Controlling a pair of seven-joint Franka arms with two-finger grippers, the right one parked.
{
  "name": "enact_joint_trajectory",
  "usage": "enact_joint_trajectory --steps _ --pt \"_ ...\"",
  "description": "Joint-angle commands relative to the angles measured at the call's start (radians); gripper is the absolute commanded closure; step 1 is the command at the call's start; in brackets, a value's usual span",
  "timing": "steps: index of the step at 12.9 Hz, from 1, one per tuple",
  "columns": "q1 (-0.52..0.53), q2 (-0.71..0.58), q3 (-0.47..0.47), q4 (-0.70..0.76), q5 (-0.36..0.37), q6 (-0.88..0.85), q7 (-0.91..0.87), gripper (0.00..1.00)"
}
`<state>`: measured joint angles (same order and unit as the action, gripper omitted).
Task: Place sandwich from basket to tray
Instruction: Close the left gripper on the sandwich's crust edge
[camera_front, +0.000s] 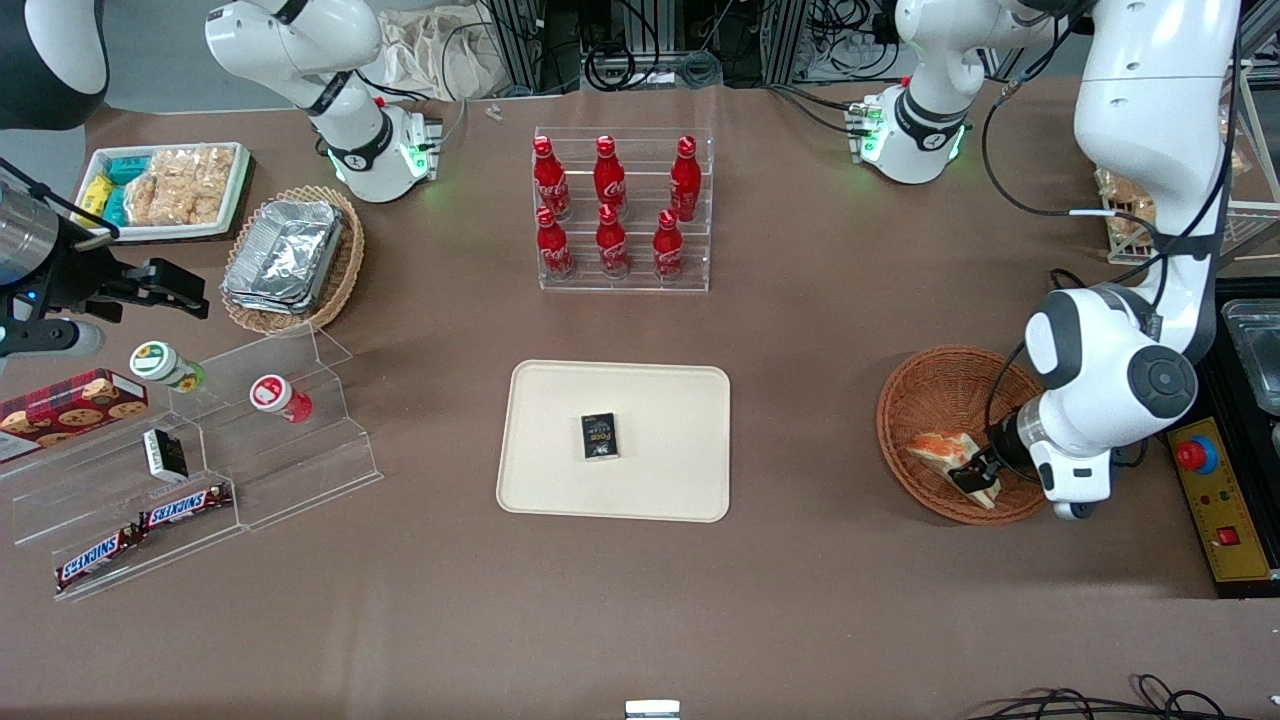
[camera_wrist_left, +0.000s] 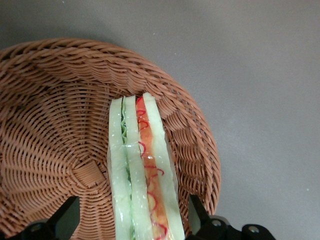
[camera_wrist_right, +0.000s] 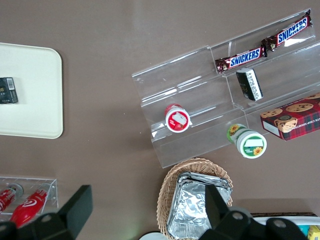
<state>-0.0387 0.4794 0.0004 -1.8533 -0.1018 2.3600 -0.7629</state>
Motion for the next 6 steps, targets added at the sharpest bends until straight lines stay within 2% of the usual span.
enact_joint_trajectory --steps 1,4,6 --pt "-0.007 0.028 0.000 0.022 -0.013 0.024 -0.025 0.06" --pt "-0.007 0.028 0.000 0.017 -0.006 0.028 -0.042 0.23" --pt "-0.007 0.010 0.000 0.017 0.000 0.010 -0.038 0.48"
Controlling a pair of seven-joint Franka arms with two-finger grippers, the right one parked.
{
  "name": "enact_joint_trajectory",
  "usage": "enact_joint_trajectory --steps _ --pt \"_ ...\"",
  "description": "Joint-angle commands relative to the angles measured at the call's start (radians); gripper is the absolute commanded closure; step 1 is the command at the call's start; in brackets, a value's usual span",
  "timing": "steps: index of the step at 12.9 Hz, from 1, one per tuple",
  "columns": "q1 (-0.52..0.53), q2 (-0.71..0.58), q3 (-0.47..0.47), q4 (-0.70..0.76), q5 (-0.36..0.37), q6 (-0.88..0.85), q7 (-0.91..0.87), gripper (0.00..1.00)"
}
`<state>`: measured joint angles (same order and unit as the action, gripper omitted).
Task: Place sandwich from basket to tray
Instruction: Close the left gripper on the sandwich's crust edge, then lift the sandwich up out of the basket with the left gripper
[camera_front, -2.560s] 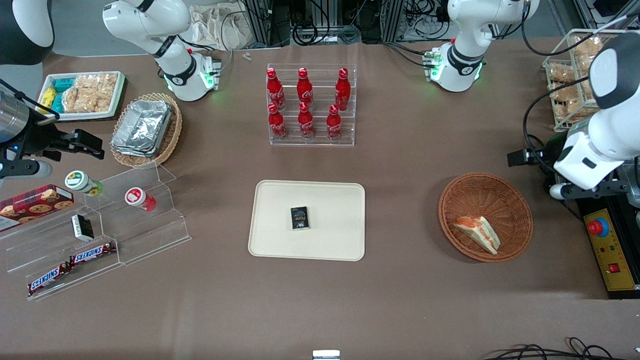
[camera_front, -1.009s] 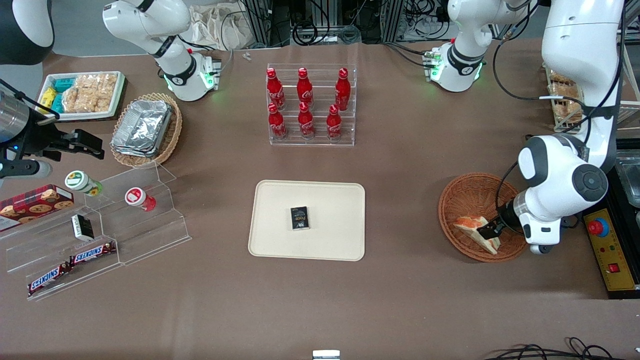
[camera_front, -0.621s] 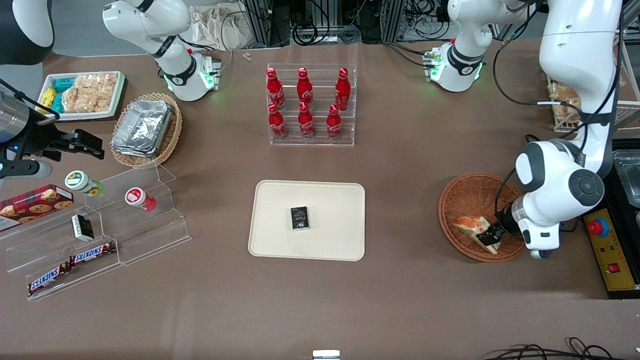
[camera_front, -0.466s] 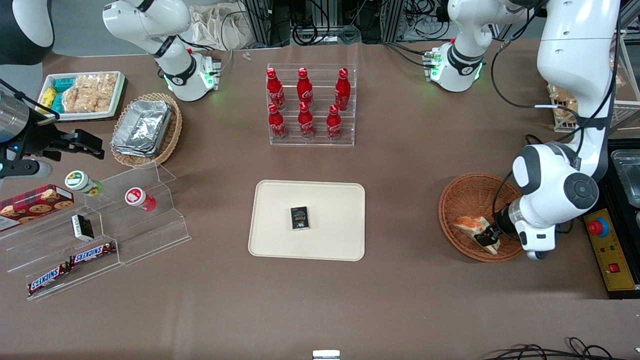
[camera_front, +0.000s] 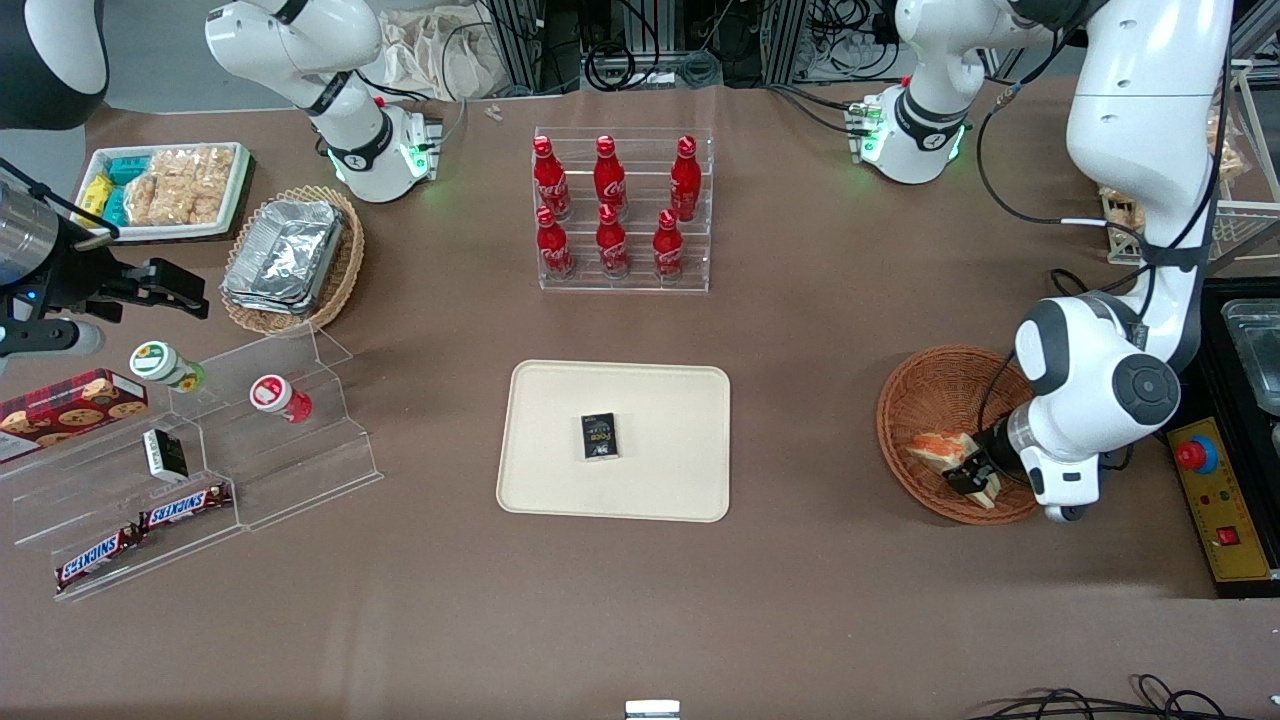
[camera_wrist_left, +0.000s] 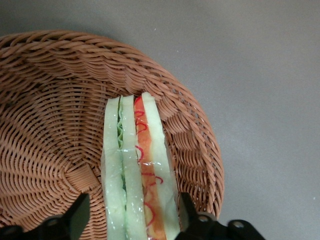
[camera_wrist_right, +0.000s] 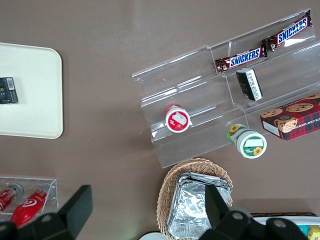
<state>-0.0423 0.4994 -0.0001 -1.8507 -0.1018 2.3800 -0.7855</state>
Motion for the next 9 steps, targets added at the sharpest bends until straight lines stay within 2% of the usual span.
enact_joint_trajectory --steps 1,2,3,4,9 --pt "-0.004 -0.031 -0.001 0.015 0.002 -0.039 -0.006 0.58" --pt "-0.004 -0.065 -0.001 0.018 0.005 -0.092 -0.001 0.70" --pt "-0.005 -0.106 -0.001 0.022 0.005 -0.163 0.002 0.89" --pt "-0.004 -0.157 -0.001 0.042 0.005 -0.247 0.005 1.00" --pt "-0.001 -0.335 0.002 0.194 0.008 -0.667 0.174 1.00"
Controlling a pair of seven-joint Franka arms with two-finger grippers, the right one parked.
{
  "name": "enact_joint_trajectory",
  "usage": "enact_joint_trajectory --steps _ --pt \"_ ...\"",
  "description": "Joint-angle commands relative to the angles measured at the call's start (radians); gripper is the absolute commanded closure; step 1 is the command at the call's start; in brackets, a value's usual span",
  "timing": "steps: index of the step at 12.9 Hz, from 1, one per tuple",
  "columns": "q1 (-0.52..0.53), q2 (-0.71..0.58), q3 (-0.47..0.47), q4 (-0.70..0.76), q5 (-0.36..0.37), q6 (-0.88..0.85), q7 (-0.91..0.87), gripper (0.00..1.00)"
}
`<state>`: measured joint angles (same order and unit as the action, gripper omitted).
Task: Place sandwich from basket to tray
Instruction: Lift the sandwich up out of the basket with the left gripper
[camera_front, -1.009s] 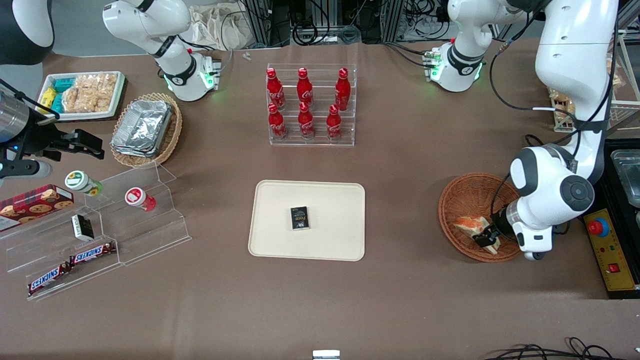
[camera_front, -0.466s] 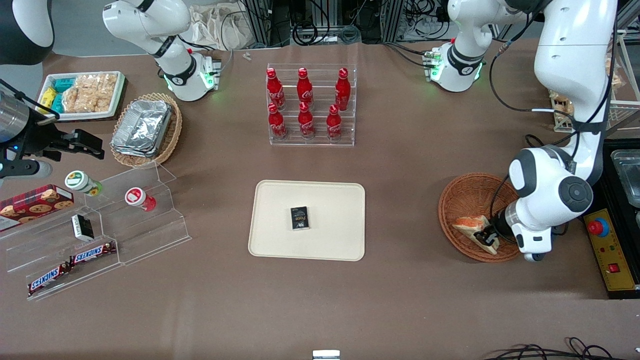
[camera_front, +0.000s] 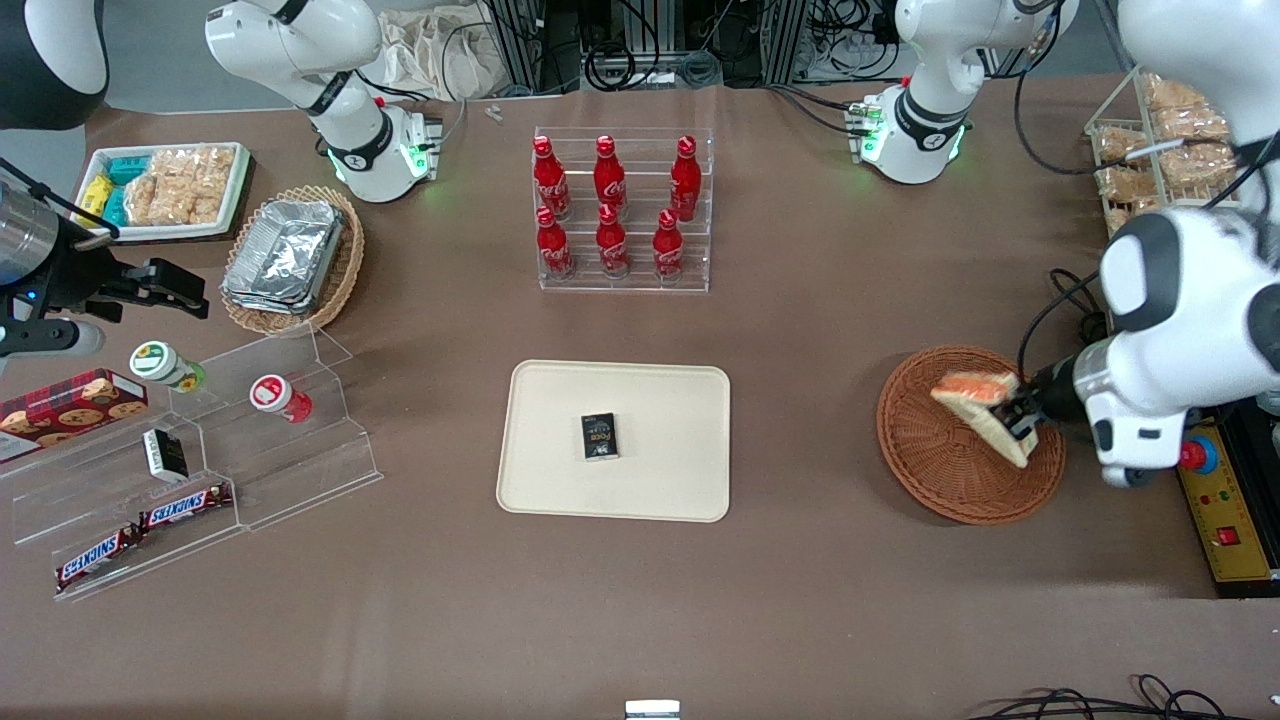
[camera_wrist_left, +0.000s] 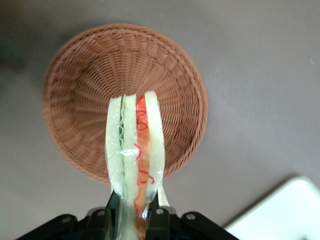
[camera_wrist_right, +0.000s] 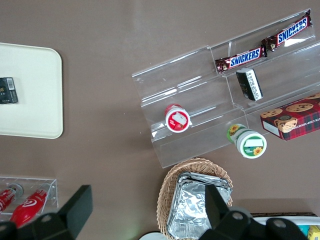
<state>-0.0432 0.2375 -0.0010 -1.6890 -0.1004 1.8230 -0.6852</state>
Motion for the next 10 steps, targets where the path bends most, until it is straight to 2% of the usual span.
enact_joint_trajectory --steps 1,4,5,7,10 --pt "0.000 -0.113 0.003 0.057 0.005 -0.189 0.134 1.00" --pt "-0.006 -0.178 -0.014 0.077 0.001 -0.315 0.378 1.00" --pt "-0.004 -0.185 -0.052 0.077 0.001 -0.341 0.442 1.00" --pt "-0.004 -0.159 -0.149 0.107 0.007 -0.341 0.463 1.00" --pt "-0.020 -0.089 -0.307 0.115 0.141 -0.323 0.449 1.00"
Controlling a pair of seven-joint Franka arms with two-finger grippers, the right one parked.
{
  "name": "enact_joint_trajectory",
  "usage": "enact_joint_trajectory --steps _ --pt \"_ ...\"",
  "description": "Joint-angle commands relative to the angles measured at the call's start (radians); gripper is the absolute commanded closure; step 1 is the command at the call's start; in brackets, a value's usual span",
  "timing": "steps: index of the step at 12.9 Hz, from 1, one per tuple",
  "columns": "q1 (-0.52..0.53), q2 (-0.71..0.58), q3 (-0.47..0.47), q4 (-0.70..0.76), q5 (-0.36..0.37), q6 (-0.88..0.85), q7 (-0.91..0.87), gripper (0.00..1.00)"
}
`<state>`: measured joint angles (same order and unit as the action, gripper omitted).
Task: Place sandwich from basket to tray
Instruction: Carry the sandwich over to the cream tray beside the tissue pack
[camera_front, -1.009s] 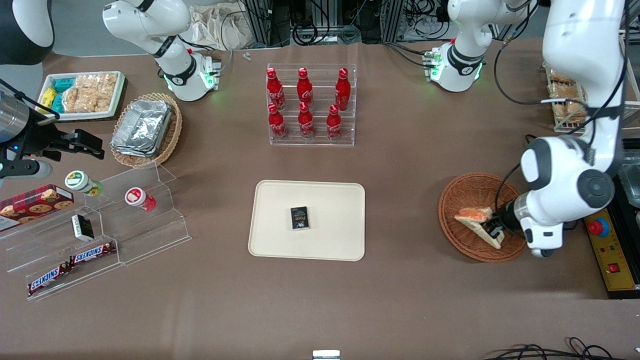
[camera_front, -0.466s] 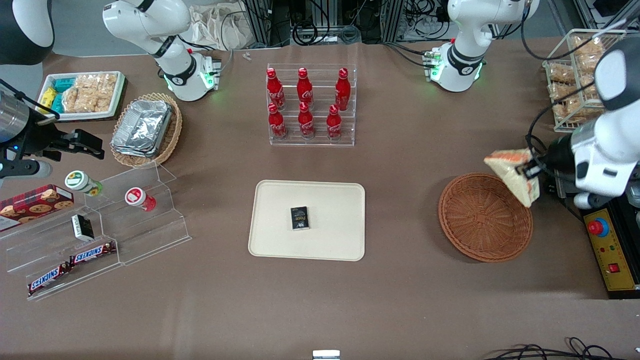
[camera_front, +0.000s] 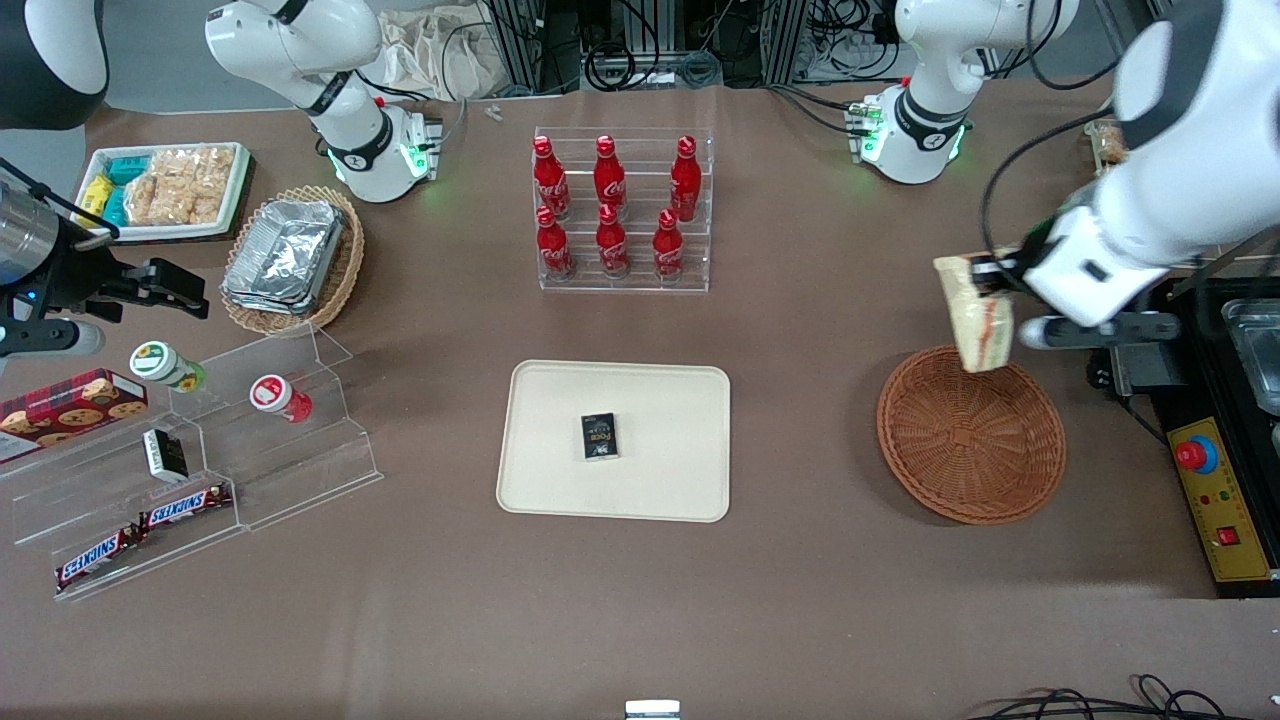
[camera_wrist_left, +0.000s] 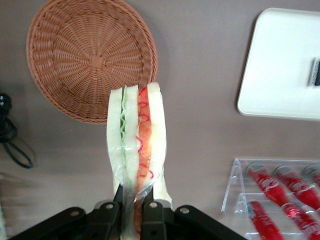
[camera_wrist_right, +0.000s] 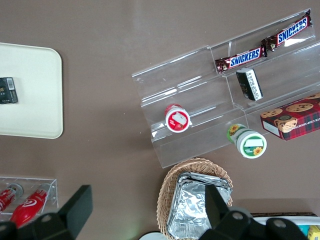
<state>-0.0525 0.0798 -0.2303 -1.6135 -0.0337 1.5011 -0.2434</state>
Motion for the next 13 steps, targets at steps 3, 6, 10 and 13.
enact_joint_trajectory --steps 3,6,10,13 --pt "-0.059 0.168 -0.147 0.037 0.090 0.140 -0.153 1.00" --pt "-0.145 0.283 -0.149 0.044 0.098 0.305 -0.166 1.00" --pt "-0.207 0.396 -0.147 0.047 0.101 0.502 -0.168 1.00" --pt "-0.262 0.483 -0.138 0.061 0.118 0.533 -0.174 1.00"
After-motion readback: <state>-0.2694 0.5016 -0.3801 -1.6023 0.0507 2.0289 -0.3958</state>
